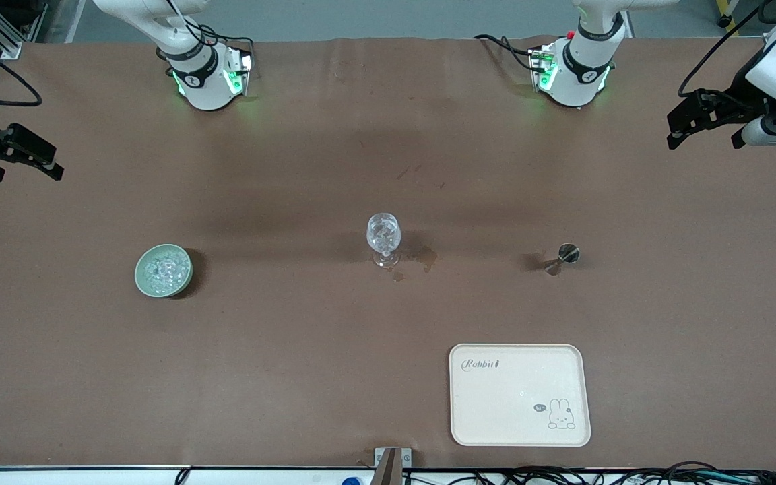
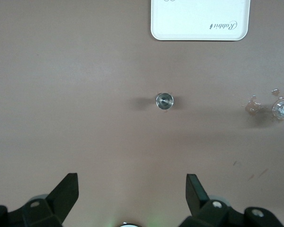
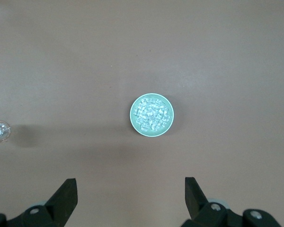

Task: Pour wine and add ice with both arms
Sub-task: 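Reach the right gripper to the ice bowl while the left gripper reaches the jigger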

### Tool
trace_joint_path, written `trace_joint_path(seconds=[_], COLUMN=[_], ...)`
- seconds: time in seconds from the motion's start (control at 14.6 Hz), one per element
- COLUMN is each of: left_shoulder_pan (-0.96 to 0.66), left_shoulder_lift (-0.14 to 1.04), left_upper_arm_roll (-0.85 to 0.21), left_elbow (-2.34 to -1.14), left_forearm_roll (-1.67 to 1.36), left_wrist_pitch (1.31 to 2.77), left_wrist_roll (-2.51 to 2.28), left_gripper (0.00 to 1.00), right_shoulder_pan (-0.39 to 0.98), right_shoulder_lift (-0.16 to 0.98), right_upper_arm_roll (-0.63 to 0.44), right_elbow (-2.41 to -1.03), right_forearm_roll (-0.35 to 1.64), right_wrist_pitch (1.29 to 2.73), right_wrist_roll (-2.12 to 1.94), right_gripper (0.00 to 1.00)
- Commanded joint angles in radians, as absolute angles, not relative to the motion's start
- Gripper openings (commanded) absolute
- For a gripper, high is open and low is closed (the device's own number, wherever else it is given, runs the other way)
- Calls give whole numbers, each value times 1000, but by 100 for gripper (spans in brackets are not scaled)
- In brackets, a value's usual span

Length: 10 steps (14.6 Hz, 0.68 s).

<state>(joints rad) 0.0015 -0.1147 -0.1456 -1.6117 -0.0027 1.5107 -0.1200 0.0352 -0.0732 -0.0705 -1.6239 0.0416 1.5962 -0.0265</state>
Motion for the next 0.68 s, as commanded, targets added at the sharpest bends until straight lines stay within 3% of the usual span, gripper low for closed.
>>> trace_joint_path(seconds=[0.0,0.62], left_shoulder_pan=[8,12], left_shoulder_lift=[-107,-9], left_upper_arm_roll=[-149,-138], left_elbow=[-1592,-1534], left_forearm_roll=[-2,6], left_wrist_pitch=[1493,1497], left_wrist_roll=[-129,-129], left_gripper=[100,100], right_shoulder_pan=[31,31], right_shoulder_lift=[-94,-92], right_upper_arm_roll=[-67,-67], right_elbow=[-1638,-1638], right_forearm_roll=[29,29], right_wrist_pitch=[1598,1600], right_wrist_roll=[-35,-35], right_gripper=[100,100])
